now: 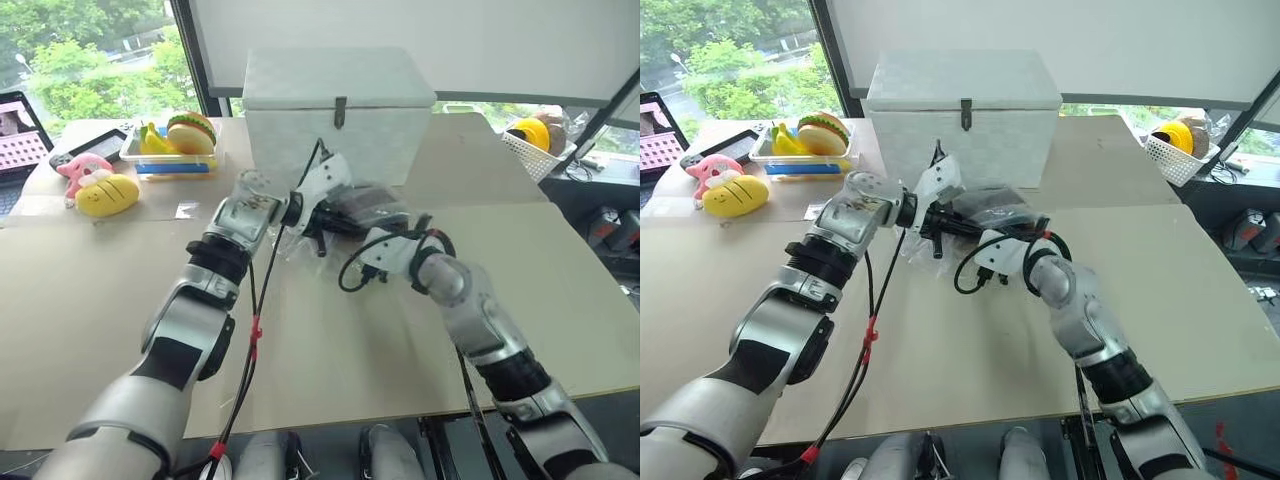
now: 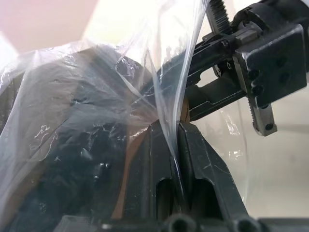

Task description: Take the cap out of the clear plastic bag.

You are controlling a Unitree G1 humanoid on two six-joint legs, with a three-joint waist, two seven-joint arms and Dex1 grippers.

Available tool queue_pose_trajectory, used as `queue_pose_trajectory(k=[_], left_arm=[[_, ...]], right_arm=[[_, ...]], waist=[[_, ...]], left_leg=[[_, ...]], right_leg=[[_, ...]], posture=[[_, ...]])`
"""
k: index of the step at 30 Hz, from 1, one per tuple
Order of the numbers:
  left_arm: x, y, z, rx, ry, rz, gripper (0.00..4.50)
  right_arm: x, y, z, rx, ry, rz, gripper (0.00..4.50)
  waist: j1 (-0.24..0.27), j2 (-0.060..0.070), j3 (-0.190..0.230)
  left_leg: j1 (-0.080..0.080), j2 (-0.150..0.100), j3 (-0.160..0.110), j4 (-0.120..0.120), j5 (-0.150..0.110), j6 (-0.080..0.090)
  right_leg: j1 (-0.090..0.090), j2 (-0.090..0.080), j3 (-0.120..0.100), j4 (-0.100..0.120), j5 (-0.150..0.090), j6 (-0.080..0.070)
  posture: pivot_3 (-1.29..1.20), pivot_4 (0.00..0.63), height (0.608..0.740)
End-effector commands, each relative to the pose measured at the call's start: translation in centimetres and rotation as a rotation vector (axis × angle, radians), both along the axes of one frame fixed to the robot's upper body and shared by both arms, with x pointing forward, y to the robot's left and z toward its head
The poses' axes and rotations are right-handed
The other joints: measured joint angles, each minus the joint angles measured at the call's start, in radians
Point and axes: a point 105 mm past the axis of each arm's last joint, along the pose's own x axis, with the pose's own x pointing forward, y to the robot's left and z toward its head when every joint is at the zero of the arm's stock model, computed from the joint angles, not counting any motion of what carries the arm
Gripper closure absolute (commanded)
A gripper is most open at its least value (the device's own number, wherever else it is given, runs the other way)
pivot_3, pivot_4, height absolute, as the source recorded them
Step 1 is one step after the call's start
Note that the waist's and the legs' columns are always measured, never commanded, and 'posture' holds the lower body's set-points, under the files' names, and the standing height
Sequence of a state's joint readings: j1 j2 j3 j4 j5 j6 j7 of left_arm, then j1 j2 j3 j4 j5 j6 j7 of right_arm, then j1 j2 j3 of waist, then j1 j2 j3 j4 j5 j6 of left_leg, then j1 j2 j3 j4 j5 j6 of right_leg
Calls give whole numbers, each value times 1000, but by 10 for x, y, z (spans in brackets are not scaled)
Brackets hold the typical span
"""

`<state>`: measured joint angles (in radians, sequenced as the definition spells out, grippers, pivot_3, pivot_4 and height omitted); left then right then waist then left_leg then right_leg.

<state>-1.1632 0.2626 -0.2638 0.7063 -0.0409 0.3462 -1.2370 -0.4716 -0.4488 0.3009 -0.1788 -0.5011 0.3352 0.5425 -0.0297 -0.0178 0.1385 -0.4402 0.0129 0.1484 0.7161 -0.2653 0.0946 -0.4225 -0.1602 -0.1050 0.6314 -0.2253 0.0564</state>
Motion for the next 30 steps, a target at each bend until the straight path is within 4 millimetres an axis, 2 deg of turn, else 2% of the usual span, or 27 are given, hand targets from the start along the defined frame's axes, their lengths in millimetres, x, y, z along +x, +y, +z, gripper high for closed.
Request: queue_pose_trajectory(k=[1,5,10,18,21,25,28,30], left_arm=[[10,7,32,-76,-110,70,4500],[10,10,29,-68,-106,78,4500],[11,12,29,-66,-106,87,4500],[11,11,28,-60,-107,83,4500],[12,11,28,-63,-109,90,4500],[11,12,27,-55,-111,90,4500],[10,12,26,-50,-106,80,4500],[8,12,25,-49,-102,71,4500]], right_arm=[[-48,25,6,175,80,175,3782],[-72,14,16,338,146,159,3782],[-84,14,26,471,199,158,3782],[-123,32,8,395,362,292,3782],[-137,25,-15,322,464,289,3782],[-126,16,-16,334,425,219,3782],[-97,0,3,362,285,105,3782],[-86,-5,15,396,226,68,3782]], waist=[[6,0,0],[12,0,0],[14,0,0],[9,0,0],[20,0,0],[23,-1,0],[16,-1,0],[16,-1,0]], left_leg=[[0,0,0,0,0,0],[0,0,0,1,0,0],[1,1,-1,3,0,0],[2,2,-2,2,0,-1],[2,1,-2,3,0,-1],[2,0,-3,5,0,-1],[2,1,-3,6,0,-1],[2,1,-2,7,0,-1]], right_leg=[[0,0,0,0,0,0],[1,0,0,0,0,0],[1,0,1,-1,0,-1],[0,2,2,-1,-1,-2],[1,1,1,0,-1,-3],[1,0,2,0,-1,-2],[1,1,2,1,-1,-2],[1,1,3,2,-1,-2]], posture=[[0,150,723],[0,150,723],[0,150,723],[0,150,723],[0,150,723],[0,150,723],[0,150,723],[0,150,723]])
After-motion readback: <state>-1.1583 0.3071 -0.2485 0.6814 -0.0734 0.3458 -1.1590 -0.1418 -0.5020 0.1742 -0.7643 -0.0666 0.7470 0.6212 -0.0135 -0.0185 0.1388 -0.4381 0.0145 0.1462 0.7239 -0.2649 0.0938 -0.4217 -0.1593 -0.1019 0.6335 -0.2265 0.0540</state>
